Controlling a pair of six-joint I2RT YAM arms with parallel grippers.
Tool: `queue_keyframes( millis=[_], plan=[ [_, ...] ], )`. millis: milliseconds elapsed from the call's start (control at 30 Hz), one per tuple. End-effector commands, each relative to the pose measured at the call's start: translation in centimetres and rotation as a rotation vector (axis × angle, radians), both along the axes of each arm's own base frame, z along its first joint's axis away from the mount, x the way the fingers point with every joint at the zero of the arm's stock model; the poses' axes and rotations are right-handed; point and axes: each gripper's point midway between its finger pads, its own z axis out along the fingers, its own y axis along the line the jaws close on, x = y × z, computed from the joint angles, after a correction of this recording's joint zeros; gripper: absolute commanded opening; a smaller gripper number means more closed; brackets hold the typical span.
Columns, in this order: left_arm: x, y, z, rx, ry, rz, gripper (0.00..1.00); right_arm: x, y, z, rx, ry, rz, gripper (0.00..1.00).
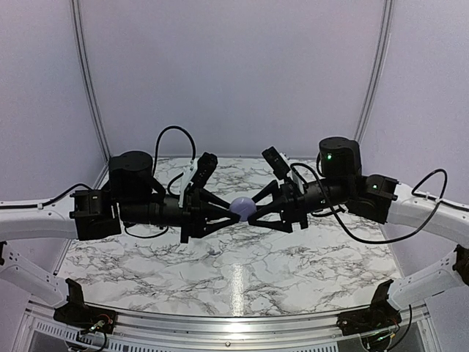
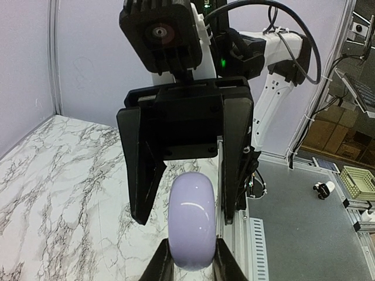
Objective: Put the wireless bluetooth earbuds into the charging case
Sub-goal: Pass from the left arm to the right
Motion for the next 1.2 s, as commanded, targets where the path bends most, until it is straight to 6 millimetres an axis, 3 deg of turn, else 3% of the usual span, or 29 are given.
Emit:
queue_keyframes(
  millis=[0, 567, 733, 1167],
  plan=[
    [0.1, -0.5, 0.7, 0.010, -0.007, -0.022, 0.13, -0.2, 0.3, 1.3, 0.006, -0.030, 0.017, 0.54],
    [0.4, -1.1, 0.3, 0.018, 0.011, -0.034, 0.10, -0.3, 0.3, 0.9, -0.023, -0.044, 0.024, 0.32],
    [0.5, -0.9, 0.5, 0.009, 0.014, -0.034, 0.10, -0.4, 0.3, 0.7, -0.025, -0.035, 0.028, 0.42],
    [0.5, -0.3, 1.3, -0.024, 0.014, -0.028, 0.10, -0.4, 0.4, 0.9, 0.000, -0.018, 0.026, 0.38]
  ],
)
